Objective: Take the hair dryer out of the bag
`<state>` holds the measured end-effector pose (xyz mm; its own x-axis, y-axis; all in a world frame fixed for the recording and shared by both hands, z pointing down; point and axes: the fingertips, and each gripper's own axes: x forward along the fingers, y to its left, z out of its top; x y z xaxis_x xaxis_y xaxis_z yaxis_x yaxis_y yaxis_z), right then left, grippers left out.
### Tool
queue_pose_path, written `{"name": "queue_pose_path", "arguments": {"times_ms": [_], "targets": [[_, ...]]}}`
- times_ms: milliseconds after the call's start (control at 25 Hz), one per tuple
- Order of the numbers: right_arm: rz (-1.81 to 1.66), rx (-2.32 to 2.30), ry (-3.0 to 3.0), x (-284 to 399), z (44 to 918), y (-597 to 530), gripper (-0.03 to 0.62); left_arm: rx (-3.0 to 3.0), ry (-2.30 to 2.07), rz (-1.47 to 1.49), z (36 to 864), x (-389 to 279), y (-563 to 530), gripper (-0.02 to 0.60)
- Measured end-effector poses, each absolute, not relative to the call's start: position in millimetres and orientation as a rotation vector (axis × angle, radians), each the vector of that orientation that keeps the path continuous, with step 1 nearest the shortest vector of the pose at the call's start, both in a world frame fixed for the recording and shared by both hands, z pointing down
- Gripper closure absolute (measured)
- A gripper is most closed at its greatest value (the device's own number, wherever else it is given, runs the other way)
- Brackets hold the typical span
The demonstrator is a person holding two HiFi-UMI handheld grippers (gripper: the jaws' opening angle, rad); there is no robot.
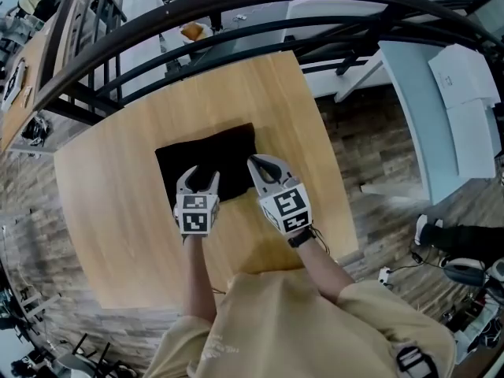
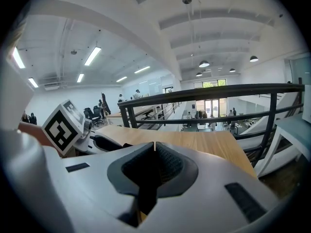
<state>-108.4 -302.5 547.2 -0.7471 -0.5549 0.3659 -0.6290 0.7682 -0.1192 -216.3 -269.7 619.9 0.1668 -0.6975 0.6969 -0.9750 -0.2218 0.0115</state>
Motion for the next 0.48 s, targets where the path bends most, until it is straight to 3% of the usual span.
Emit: {"name": "queue_pose_path", "arguments": {"times_ms": [320, 480], "targets": [[0.368, 0.941, -2.641, -98.6, 557.3, -308.4, 0.577, 2.038, -1.402, 1.128, 657.0, -210.7, -272.1, 0.364], [0.375, 0.953, -2.628, -94.2, 559.7, -312.4, 0.577, 2.030, -1.349, 1.178, 667.8, -206.9, -274.2, 0.433]]}}
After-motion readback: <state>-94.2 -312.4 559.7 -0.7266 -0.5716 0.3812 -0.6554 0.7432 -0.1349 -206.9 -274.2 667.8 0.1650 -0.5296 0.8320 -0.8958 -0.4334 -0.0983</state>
